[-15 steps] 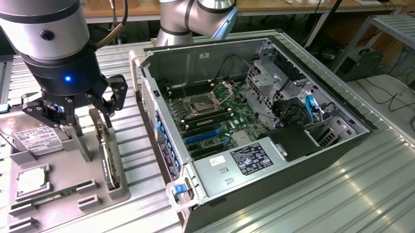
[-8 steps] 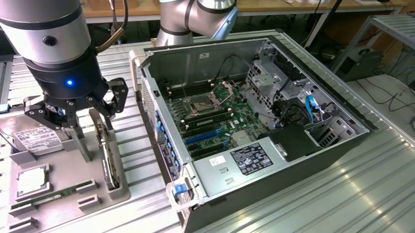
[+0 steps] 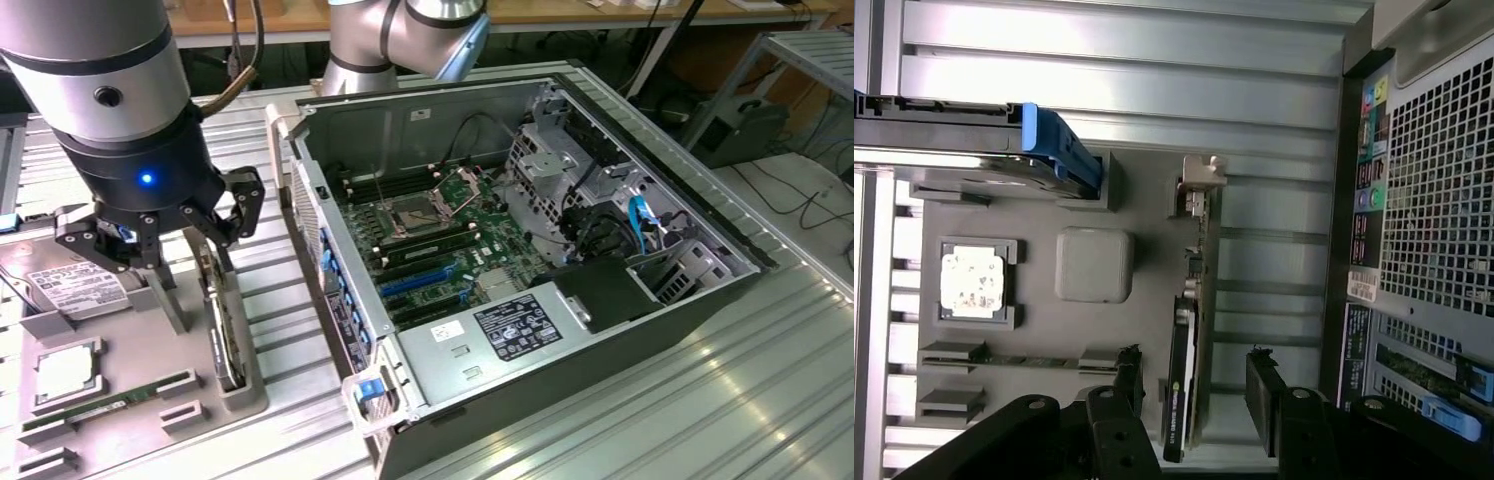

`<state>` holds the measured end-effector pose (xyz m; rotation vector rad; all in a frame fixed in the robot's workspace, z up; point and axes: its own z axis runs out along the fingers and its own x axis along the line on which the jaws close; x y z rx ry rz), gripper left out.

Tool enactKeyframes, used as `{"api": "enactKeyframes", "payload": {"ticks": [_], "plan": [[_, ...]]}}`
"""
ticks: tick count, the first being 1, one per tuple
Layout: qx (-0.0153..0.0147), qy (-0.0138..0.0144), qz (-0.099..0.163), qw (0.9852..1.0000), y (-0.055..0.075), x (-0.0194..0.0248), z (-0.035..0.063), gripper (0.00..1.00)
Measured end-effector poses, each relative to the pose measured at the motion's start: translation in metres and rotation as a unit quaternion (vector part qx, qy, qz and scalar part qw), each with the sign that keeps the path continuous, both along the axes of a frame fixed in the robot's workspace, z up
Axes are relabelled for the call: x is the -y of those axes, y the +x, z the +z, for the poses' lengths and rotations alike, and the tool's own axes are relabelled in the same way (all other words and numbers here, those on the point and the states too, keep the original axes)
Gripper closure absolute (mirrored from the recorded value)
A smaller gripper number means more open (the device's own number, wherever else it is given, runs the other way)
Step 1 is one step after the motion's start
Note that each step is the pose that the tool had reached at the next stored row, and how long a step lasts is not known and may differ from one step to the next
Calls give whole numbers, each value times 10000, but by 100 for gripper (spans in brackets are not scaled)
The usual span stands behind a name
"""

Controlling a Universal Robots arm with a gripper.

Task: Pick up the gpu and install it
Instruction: 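Pick up the gpu and move the gpu toward the slot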

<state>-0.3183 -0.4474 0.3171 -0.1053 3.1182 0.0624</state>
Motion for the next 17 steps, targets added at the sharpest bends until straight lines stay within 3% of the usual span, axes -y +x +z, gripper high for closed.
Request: {"api": "enactKeyframes", "payload": {"ticks": [17], "plan": [[-5,-4,-1,10000,0,0,-219,46]]}}
